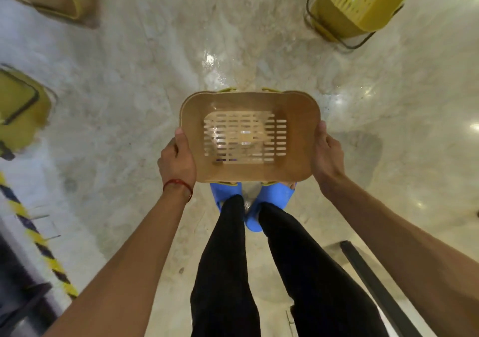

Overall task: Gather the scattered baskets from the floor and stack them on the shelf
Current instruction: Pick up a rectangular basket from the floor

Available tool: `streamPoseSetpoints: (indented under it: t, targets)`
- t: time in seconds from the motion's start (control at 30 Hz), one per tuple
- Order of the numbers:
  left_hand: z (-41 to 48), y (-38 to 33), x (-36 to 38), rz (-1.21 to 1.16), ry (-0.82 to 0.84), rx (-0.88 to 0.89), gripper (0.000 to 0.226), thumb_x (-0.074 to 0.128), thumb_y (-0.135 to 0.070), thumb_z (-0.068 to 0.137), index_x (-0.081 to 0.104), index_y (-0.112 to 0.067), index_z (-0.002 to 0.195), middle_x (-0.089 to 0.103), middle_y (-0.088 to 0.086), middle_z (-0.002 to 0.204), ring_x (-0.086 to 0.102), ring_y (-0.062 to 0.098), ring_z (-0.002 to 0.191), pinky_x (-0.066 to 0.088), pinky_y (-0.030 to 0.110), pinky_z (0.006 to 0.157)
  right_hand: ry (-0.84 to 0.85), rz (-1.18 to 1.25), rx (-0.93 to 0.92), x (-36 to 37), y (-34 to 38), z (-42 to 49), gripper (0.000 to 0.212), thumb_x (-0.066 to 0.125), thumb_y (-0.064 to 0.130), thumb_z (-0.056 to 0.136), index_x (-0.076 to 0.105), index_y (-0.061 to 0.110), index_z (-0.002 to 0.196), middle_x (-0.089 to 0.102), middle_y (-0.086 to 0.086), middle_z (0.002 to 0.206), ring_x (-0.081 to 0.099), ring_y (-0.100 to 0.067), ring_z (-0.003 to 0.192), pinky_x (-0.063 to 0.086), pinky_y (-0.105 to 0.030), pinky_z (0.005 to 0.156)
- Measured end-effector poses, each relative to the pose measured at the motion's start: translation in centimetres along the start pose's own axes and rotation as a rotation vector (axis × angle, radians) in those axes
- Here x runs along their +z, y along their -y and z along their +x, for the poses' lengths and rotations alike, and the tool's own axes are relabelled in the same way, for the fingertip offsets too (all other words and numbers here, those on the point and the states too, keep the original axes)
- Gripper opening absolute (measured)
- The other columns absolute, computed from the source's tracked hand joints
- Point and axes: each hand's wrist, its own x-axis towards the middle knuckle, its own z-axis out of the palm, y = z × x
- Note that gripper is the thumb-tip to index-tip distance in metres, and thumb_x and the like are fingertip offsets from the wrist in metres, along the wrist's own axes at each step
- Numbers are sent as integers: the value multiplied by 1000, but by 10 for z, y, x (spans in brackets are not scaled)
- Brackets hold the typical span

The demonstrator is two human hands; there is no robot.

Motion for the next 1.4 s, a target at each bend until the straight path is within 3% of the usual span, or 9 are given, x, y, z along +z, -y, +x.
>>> streamPoseSetpoints:
  t: [0.23, 0.43, 0.67, 0.8, 0.9, 0.97, 1.1, 1.23, 1.4]
  targets:
    - [-101, -52, -121, -149, -37, -44, 56, 35, -51, 103, 45, -16, 60, 53, -2, 64, 47, 13, 61, 37, 26, 59, 125, -14, -110, -63, 64, -135, 67, 27, 70, 100, 77, 26, 102, 77, 2, 101, 72, -19, 99, 56, -50, 97]
    - [-159, -72, -205, -363, 4, -83, 36, 32, -49, 104, 60, -33, 88, 61, -12, 94, 58, 9, 90, 43, 24, 79, 328, -13, -268, -106, 120, -248, 54, 30, 61, 105, 74, 32, 116, 76, 7, 113, 71, -13, 109, 55, -48, 101]
    - [-221, -68, -284, -515, 13, -112, 34, 33, -55, 102, 63, -40, 95, 66, -14, 104, 61, 3, 96, 45, 22, 81, 417, -65, -467, -134, 166, -342, 51, 31, 47, 110, 72, 17, 118, 76, 2, 112, 71, -10, 106, 55, -24, 84]
    - [-256, -51, -311, -601, -85, -108, 34, 35, -50, 104, 61, -29, 100, 61, -9, 102, 55, 6, 89, 44, 23, 81, 405, -139, -532, -130, 177, -372, 51, 31, 52, 108, 71, 20, 110, 75, 5, 105, 70, -5, 99, 55, -23, 85]
    - [-285, -41, -324, -669, -195, -154, 33, 35, -46, 105, 55, -31, 84, 57, -11, 90, 51, 8, 83, 42, 25, 76, 433, -190, -527, -123, 181, -386, 54, 32, 65, 102, 66, 27, 118, 70, 3, 118, 67, -10, 109, 53, -37, 98]
    - [-305, -34, -330, -735, -259, -194, 30, 35, -42, 106, 54, -36, 84, 62, -11, 105, 55, 5, 93, 40, 26, 87, 489, -189, -548, -118, 185, -397, 50, 33, 59, 105, 66, 24, 116, 70, 4, 115, 68, -8, 108, 55, -32, 94]
    - [-350, -4, -340, -821, -376, -283, 42, 35, -41, 105, 54, -24, 139, 49, -2, 148, 48, 17, 132, 36, 27, 105, 661, -260, -620, -109, 193, -426, 50, 34, 43, 110, 68, 8, 102, 68, 5, 90, 63, -2, 78, 51, -20, 70]
    - [-400, 31, -345, -934, -545, -429, 47, 38, -44, 104, 56, -19, 139, 56, 2, 139, 53, 20, 124, 39, 30, 106, 802, -448, -704, -89, 195, -461, 59, 36, 47, 109, 63, -4, 95, 60, -3, 82, 50, -10, 72, 44, -22, 59]
    - [-462, 74, -347, -1126, -712, -549, 57, 38, -59, 99, 64, -17, 128, 63, 5, 126, 57, 27, 118, 43, 43, 107, 912, -678, -752, -54, 175, -525, 45, 36, 47, 107, 67, 17, 91, 63, 1, 80, 52, -10, 71, 44, -30, 67]
